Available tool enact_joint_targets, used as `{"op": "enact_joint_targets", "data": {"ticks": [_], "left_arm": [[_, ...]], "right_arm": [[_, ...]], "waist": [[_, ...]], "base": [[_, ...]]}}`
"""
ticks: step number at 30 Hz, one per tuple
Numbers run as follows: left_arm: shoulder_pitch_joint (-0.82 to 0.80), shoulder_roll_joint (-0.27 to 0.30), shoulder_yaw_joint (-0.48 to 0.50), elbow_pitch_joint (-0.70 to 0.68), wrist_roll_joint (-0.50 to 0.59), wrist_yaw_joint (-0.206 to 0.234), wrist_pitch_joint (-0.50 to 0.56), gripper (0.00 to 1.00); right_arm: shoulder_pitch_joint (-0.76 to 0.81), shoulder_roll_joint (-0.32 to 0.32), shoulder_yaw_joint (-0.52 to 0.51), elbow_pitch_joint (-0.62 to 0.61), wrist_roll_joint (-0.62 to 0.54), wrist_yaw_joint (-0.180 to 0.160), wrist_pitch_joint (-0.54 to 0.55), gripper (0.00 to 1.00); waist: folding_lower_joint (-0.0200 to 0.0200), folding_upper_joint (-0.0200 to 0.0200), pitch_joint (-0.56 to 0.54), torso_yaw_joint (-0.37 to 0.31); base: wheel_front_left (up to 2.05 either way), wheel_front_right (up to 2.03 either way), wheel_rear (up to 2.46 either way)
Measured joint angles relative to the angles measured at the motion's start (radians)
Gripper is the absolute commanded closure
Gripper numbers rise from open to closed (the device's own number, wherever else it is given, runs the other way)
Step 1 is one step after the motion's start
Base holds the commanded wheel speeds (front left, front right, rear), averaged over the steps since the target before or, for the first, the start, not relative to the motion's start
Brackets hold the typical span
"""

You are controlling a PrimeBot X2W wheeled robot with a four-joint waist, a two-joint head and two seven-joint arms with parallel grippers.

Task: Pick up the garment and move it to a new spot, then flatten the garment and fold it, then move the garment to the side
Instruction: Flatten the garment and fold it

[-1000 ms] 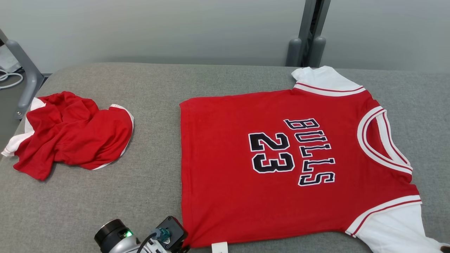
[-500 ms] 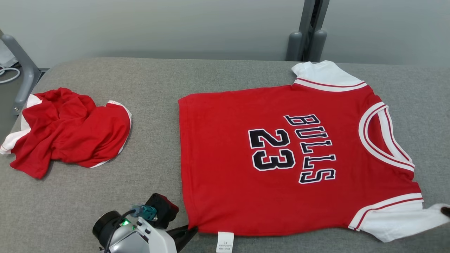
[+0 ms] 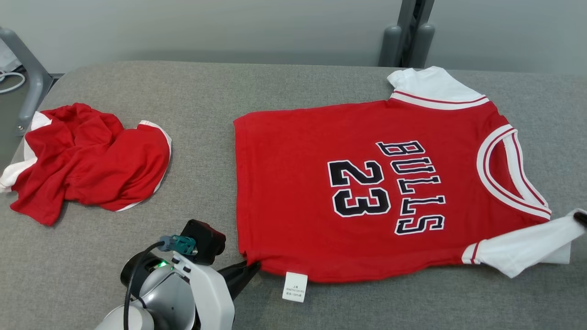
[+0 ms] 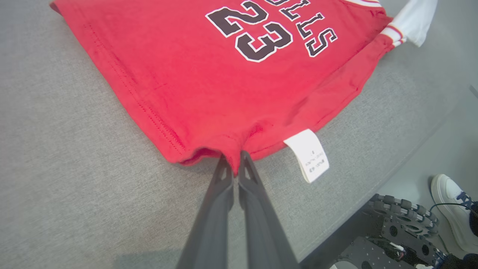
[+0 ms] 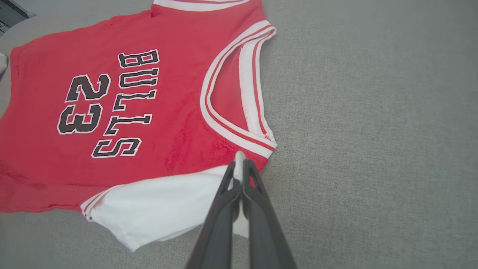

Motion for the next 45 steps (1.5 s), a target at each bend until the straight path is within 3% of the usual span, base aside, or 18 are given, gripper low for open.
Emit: {"op": "enact_joint_targets", "data": {"ticks": [25,45], "left_arm": [[-0.165,-0.185,0.067,0.255,0.001,0.072,-0.178,1.0],[-0.229,-0.266,0.048,0.422,0.021,0.063,-0.289,1.0]], "right_arm": [[-0.23,0.092,0.029,0.119,-0.158,0.0,-0.104,1.0],[-0.323,0.1,0.104,0.185,-0.203,0.0,-0.255,1.0]], "waist": [[0.0,0.0,0.113,0.02],[0.0,0.0,0.163,0.055]], "base": [[0.0,0.0,0.0],[0.0,0.0,0.0]]}}
